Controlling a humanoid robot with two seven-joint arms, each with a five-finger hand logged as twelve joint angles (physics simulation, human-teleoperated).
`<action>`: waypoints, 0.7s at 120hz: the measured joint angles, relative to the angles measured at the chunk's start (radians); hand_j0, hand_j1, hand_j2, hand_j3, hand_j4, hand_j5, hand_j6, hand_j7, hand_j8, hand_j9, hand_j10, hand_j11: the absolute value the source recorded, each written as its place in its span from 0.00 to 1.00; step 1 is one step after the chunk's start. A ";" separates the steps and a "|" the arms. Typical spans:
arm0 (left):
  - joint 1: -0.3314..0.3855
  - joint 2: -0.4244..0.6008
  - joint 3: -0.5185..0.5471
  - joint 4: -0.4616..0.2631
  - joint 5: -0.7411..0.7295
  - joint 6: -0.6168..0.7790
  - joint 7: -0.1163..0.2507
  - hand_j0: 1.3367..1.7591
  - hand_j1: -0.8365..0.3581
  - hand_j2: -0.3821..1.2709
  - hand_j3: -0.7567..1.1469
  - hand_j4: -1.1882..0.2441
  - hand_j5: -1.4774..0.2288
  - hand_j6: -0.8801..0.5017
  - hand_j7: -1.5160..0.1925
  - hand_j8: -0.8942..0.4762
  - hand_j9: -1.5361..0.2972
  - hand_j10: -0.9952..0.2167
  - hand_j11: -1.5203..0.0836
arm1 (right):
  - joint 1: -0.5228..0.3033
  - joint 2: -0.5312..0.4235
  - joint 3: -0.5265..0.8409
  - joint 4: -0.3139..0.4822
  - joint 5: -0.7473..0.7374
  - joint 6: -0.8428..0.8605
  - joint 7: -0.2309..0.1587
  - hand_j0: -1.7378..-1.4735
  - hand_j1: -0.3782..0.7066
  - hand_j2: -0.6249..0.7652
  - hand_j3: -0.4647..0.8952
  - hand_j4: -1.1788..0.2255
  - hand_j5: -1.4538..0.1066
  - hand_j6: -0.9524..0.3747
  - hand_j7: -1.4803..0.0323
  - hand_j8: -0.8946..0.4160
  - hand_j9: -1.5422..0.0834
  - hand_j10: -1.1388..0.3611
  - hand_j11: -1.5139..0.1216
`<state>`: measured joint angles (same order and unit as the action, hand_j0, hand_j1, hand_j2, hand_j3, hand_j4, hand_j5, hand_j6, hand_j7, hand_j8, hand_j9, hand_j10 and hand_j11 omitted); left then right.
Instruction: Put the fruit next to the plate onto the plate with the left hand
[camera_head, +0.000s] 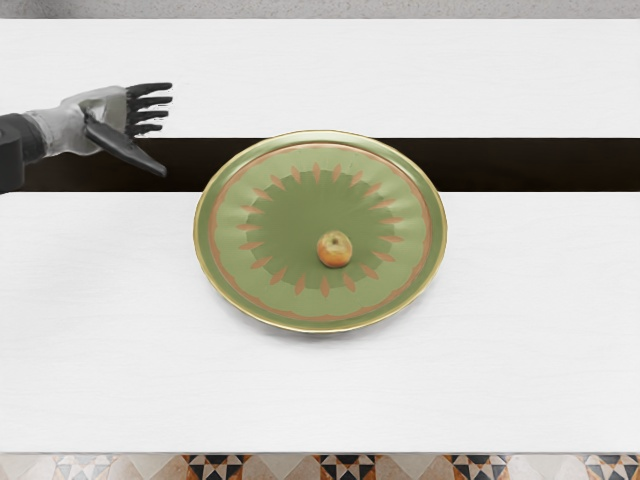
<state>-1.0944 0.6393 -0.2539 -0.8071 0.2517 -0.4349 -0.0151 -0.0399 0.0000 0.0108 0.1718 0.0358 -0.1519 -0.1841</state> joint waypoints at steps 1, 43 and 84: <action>0.002 0.001 0.000 0.000 0.000 -0.001 -0.008 0.76 0.97 0.23 0.40 0.81 0.85 0.62 0.87 0.64 0.82 0.80 0.93 | 0.000 0.000 0.000 0.000 0.000 0.000 0.000 0.30 0.03 0.45 0.34 0.84 0.93 0.72 0.98 0.68 0.95 0.76 0.93; 0.146 0.008 -0.032 0.039 -0.002 -0.007 -0.217 0.76 0.97 0.23 0.40 0.82 0.85 0.62 0.87 0.64 0.82 0.80 0.93 | 0.000 0.000 0.000 0.000 0.000 0.000 0.000 0.30 0.03 0.45 0.34 0.84 0.93 0.72 0.98 0.68 0.95 0.76 0.93; 0.202 0.007 -0.057 0.103 -0.002 -0.007 -0.336 0.76 0.97 0.24 0.40 0.82 0.85 0.62 0.87 0.64 0.82 0.81 0.93 | 0.000 0.000 0.000 0.000 0.000 0.000 0.000 0.30 0.03 0.45 0.34 0.84 0.93 0.72 0.98 0.68 0.95 0.76 0.93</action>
<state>-0.8928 0.6458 -0.3114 -0.7044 0.2496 -0.4416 -0.3509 -0.0399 0.0000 0.0108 0.1718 0.0358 -0.1519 -0.1841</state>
